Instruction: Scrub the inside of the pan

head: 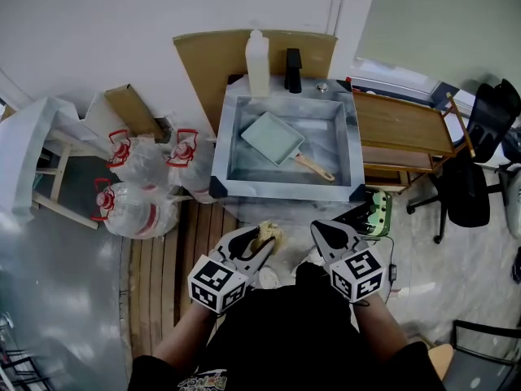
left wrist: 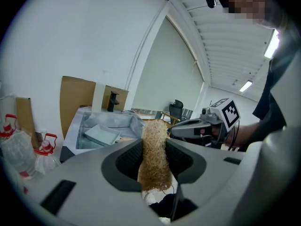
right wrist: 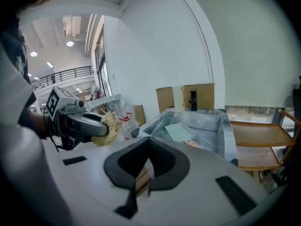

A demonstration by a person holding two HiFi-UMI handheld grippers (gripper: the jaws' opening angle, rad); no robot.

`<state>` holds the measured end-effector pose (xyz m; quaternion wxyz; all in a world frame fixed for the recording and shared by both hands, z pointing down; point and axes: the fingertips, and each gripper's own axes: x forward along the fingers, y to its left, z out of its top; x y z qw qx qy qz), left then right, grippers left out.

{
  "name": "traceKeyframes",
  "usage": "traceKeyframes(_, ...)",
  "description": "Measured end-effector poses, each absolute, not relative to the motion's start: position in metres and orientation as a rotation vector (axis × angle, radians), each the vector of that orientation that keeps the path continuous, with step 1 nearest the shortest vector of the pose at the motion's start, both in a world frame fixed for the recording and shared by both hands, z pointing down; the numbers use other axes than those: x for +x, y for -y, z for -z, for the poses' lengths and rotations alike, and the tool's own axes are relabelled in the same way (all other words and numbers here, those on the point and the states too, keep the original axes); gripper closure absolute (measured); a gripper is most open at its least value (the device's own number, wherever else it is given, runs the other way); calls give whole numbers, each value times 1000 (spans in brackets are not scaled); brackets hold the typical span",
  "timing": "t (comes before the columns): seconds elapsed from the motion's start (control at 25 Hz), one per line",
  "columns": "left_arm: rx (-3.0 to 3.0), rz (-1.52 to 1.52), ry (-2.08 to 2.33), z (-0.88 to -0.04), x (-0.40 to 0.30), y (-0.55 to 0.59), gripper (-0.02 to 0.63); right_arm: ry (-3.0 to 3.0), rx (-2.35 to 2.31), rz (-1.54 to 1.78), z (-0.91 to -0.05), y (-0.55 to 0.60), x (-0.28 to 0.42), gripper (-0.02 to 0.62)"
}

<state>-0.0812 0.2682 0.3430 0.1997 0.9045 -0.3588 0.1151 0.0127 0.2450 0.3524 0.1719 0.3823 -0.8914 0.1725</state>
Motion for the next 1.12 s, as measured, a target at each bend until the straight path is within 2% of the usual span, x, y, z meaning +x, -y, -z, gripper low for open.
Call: traceKeyframes(1.12, 2540, -318, 992, -341, -77, -277, 463, 2535, 1087, -483, -351, -253, 13, 586)
